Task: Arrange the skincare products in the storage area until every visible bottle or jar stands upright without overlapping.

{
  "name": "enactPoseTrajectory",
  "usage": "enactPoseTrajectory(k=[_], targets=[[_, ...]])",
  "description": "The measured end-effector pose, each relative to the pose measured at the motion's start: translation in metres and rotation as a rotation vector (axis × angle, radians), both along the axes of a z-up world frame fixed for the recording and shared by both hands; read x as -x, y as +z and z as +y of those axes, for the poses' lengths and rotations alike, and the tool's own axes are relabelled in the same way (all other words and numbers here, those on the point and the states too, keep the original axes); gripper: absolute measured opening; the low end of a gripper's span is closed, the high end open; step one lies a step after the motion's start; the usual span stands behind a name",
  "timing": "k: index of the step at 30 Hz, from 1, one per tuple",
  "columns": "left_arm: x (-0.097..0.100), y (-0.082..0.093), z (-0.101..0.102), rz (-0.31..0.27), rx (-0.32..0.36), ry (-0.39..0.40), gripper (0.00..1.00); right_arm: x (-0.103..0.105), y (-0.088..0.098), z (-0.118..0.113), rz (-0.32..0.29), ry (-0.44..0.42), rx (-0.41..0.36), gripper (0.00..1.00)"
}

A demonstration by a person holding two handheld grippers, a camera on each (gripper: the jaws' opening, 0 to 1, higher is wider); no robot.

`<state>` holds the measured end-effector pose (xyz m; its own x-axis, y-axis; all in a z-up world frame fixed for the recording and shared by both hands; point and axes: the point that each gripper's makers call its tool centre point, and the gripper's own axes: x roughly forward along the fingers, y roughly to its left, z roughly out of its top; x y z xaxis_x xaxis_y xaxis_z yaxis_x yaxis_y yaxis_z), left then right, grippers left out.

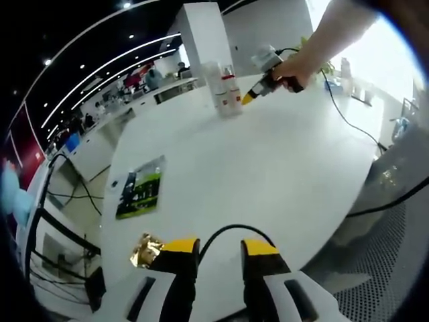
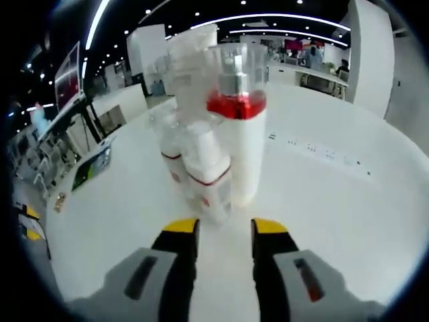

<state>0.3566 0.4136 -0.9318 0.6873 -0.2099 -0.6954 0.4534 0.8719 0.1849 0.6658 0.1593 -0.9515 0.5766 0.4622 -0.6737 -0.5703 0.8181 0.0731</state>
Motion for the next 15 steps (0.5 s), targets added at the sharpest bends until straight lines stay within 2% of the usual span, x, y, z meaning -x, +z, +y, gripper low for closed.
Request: enactPoseTrajectory(k=[5, 9, 11, 15], targets=[[0.0, 0.0, 0.0, -0.002, 0.003, 0.001, 0.26, 0.029, -0.009, 0.017, 0.046, 0.005, -0.032, 0.31], [0.0, 0.001, 0.0, -0.005, 0.01, 0.004, 0.25, 0.059, -0.009, 0.048, 0.086, 0.038, -0.093, 0.32], [0.0, 0.001, 0.0, -0.004, 0.011, 0.005, 0.25, 0.065, -0.006, 0.062, 0.082, 0.067, -0.102, 0.32], [0.0, 0.001, 0.0, -0.006, 0.018, 0.009, 0.25, 0.067, 0.005, 0.106, 0.081, 0.138, -0.135, 0.34]])
